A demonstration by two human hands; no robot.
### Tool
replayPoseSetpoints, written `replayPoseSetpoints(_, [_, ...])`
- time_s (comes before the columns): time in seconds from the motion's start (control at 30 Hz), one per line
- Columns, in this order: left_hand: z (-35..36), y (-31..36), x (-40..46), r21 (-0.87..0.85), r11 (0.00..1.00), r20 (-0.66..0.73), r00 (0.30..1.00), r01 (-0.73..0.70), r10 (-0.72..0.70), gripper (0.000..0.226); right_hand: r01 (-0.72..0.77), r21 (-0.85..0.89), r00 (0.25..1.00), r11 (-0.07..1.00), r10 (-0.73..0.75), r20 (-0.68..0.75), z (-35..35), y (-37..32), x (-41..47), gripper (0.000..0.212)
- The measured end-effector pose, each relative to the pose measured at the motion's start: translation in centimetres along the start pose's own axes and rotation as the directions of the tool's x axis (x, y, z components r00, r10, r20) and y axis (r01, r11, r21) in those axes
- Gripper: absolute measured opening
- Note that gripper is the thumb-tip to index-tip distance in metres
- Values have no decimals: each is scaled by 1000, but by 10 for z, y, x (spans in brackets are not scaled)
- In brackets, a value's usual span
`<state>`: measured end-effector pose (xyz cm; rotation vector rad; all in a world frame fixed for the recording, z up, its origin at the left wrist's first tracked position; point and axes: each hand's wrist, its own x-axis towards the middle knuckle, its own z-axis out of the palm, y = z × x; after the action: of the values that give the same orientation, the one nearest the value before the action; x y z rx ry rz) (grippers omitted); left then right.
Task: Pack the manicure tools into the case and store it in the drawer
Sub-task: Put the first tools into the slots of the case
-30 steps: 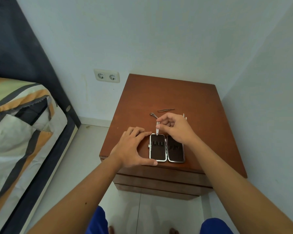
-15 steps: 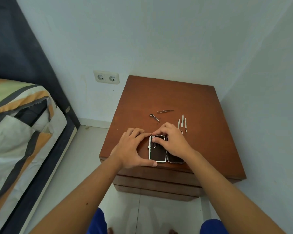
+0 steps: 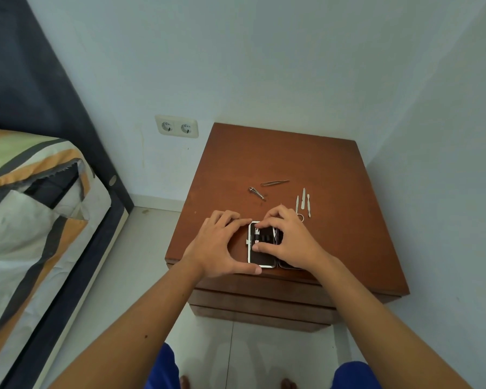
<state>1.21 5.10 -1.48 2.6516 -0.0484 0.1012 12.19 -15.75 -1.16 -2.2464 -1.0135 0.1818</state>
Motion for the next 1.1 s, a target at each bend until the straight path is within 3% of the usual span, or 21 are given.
replayPoseSetpoints(0.5, [-1,0,0,-4,1000,-4,1000,-7,7,114,-39,41,999,998,39,6,-3,-1,2,49])
replayPoseSetpoints(0.77, [-1,-1,1,-5,1000,-2,1000,-2,2,114,-129,58,977,990,137,-165,-15,13,63,27])
replayPoseSetpoints(1.1, [-4,1,1,0,1000,18,1000,4,-4,114,-179,-6,976,984,177,-130,0,22,114,29])
